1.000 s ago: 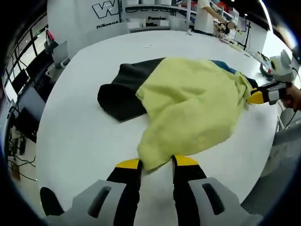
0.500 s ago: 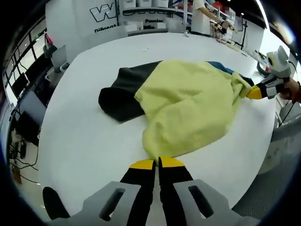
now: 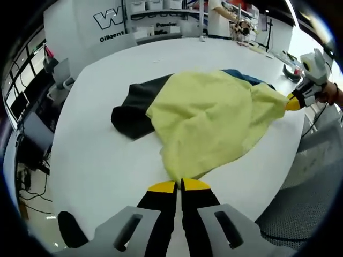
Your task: Fold the garment on the visible template until the final outline fits inside the template.
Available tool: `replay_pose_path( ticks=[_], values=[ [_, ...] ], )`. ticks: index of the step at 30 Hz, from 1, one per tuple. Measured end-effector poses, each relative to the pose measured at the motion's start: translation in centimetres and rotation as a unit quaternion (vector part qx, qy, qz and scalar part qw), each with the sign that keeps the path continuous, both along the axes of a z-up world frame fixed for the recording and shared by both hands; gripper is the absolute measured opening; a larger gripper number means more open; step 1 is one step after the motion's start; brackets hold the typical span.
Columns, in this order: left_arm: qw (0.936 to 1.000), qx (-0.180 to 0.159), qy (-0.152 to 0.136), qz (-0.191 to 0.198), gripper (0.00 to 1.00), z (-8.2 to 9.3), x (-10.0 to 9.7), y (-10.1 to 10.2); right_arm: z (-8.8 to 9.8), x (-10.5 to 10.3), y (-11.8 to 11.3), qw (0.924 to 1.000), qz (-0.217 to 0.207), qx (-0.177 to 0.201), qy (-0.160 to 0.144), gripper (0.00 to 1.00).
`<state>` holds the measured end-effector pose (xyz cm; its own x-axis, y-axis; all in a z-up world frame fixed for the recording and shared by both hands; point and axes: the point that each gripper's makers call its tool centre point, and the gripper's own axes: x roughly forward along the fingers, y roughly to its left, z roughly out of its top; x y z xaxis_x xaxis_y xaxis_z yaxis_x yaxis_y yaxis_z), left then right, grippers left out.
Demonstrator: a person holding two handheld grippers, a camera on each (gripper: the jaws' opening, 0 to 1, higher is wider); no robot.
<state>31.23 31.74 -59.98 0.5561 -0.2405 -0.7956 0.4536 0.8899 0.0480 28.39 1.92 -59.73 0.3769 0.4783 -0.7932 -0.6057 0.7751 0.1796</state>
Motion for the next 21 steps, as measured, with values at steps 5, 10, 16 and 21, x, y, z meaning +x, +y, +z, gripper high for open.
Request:
replay_pose_path(
  ticks=[5,10,16,21],
  values=[
    [0.9997,0.016,0.002,-0.021,0.04,0.3,-1.7,-0.3,0.6,-1.8,-0.6,0.9991,0.038,-0.020,-0.001,0.00],
    [0.9973,0.044,0.017,-0.055,0.04,-0.1,-4.1,-0.3,0.3,-4.0,-1.1,0.9963,0.074,-0.043,0.006,0.00],
    [0.9914,0.067,0.038,-0.106,0.04,-0.1,-6.7,-0.8,0.1,-6.4,-1.6,0.9941,0.093,-0.052,0.021,0.00],
    [0.9874,0.070,0.056,-0.130,0.04,-0.2,-8.3,-1.3,-0.4,-7.8,-2.5,0.9924,0.096,-0.066,0.038,0.00]
  ],
)
